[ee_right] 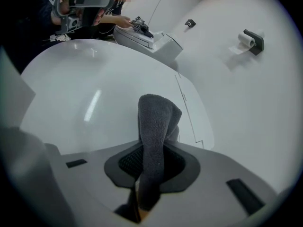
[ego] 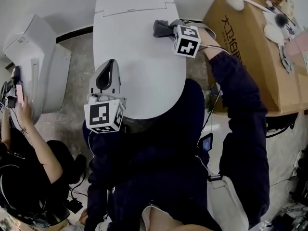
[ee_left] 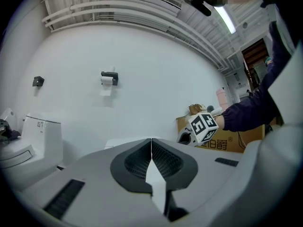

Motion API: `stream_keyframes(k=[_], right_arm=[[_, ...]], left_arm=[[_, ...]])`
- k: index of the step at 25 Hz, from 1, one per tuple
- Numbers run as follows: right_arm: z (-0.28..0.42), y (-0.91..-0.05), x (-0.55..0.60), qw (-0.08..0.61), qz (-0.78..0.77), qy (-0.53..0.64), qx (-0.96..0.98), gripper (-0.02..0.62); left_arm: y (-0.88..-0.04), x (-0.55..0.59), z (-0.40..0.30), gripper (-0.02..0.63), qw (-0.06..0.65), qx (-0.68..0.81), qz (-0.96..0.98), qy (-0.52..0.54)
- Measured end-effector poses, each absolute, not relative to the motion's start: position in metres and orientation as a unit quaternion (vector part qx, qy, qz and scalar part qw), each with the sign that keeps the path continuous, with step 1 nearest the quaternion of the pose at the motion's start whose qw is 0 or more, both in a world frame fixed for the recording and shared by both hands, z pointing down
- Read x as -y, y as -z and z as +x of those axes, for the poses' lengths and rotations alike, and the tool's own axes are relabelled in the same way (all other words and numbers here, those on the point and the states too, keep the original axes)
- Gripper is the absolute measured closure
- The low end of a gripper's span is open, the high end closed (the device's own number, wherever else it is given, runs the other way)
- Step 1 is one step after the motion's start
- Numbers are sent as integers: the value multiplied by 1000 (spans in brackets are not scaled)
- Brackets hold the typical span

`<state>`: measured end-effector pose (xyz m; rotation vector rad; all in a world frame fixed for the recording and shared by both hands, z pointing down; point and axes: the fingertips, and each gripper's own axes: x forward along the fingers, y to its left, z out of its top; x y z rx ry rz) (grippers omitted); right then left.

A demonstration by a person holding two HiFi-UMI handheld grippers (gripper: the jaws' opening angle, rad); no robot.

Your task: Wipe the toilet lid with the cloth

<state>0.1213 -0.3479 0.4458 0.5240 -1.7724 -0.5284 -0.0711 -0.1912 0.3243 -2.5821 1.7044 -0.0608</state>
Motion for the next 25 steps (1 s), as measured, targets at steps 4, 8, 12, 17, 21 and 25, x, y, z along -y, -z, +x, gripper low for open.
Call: stream_keyframes(k=[4, 8, 12, 17, 21, 25], right_arm=[[123, -448, 304, 574, 212, 223, 759, 517], [123, -452, 254, 573, 195, 211, 768, 517], [123, -455, 208, 577, 174, 206, 771, 517], [124, -459, 156, 583, 141, 193, 777, 517], [126, -462, 128, 587, 114, 176, 782, 516], [127, -462, 118, 593, 67, 148, 789, 515]], left_arm=[[-323, 190, -66, 591, 24, -542, -840, 14], [-322, 188, -63, 591, 25, -535, -844, 12], [-322, 188, -61, 591, 25, -530, -847, 9], [-320, 190, -55, 591, 24, -524, -851, 5], [-320, 191, -48, 591, 23, -518, -855, 5], [-321, 191, -45, 591, 24, -516, -856, 7]])
